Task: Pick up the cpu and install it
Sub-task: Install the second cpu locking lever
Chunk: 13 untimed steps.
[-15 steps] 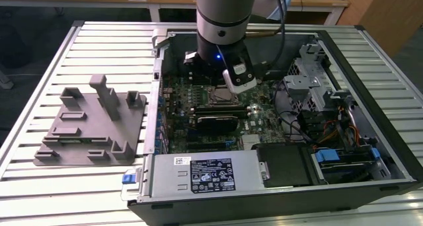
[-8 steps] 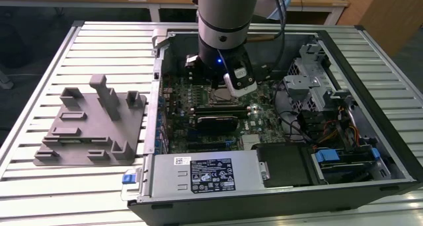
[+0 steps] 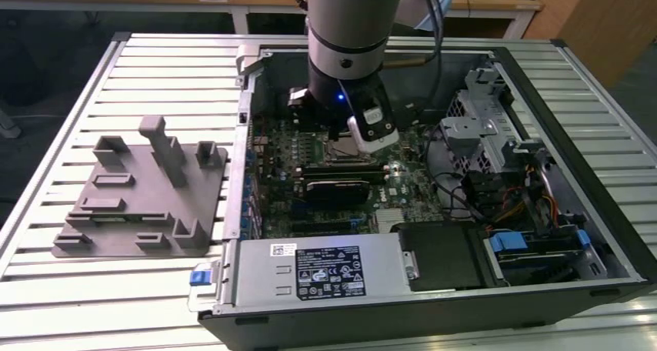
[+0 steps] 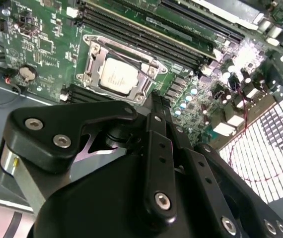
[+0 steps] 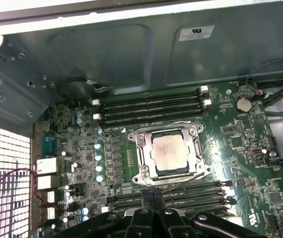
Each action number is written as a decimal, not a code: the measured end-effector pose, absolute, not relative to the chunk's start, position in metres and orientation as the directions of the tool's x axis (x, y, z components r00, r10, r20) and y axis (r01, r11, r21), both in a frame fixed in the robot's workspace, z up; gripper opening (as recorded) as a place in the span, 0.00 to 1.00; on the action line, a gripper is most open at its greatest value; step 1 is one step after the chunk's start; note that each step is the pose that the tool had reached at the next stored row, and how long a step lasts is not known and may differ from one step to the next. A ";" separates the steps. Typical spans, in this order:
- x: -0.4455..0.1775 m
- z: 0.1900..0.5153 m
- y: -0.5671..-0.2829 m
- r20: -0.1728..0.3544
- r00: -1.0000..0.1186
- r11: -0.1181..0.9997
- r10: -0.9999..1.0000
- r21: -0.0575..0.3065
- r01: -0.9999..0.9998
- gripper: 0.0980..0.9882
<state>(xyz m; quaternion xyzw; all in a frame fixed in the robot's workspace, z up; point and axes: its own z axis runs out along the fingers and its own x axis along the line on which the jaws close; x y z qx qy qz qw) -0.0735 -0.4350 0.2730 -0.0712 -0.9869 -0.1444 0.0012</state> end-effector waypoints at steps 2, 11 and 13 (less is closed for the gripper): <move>-0.073 0.270 -0.435 0.023 -0.990 0.948 0.141 0.285 0.142 0.01; -0.067 0.261 -0.435 0.023 -0.989 0.954 0.144 0.263 0.145 0.01; -0.065 0.257 -0.435 0.023 -0.989 0.954 0.144 0.263 0.145 0.01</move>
